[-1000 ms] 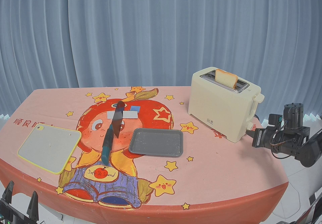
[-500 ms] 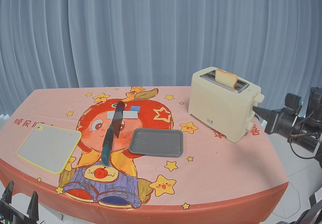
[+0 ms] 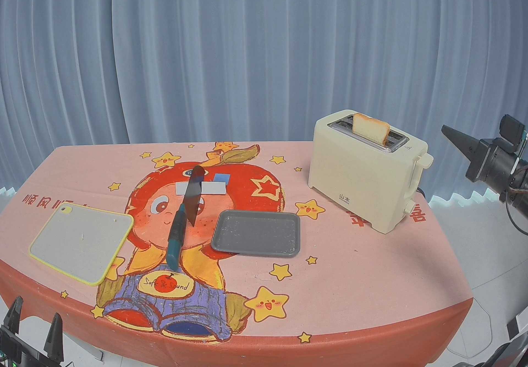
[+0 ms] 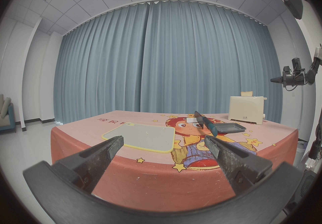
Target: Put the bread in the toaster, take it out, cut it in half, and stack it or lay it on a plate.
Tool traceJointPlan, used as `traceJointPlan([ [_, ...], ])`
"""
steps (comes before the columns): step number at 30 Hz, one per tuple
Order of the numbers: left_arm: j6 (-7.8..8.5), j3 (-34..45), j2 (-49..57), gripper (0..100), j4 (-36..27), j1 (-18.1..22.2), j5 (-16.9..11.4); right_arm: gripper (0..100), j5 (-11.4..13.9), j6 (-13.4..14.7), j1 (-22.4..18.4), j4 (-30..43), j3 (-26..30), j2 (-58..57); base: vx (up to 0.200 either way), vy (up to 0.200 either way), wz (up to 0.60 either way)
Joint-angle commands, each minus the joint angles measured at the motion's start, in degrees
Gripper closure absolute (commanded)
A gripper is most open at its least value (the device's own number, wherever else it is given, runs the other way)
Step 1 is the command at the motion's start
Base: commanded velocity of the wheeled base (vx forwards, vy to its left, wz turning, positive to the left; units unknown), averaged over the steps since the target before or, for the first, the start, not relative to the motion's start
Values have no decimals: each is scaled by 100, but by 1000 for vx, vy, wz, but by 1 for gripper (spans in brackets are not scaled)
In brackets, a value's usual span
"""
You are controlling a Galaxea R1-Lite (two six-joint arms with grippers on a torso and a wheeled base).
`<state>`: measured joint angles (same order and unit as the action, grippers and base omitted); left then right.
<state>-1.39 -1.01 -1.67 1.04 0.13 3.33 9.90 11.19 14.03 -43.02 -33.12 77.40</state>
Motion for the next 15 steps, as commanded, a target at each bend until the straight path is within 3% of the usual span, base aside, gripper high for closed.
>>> traceJointPlan([
  [1, -2, 101, 0, 0, 2, 4, 1, 100, 82, -38, -173, -13, -36, -14, 0, 0, 0],
  [4, -2, 101, 0, 0, 2, 4, 1, 100, 267, -196, -436, -22, -72, 39, 0, 0, 0],
  [15, -2, 101, 0, 0, 2, 4, 1, 100, 276, -135, -542, -22, -414, 214, 0, 0, 0],
])
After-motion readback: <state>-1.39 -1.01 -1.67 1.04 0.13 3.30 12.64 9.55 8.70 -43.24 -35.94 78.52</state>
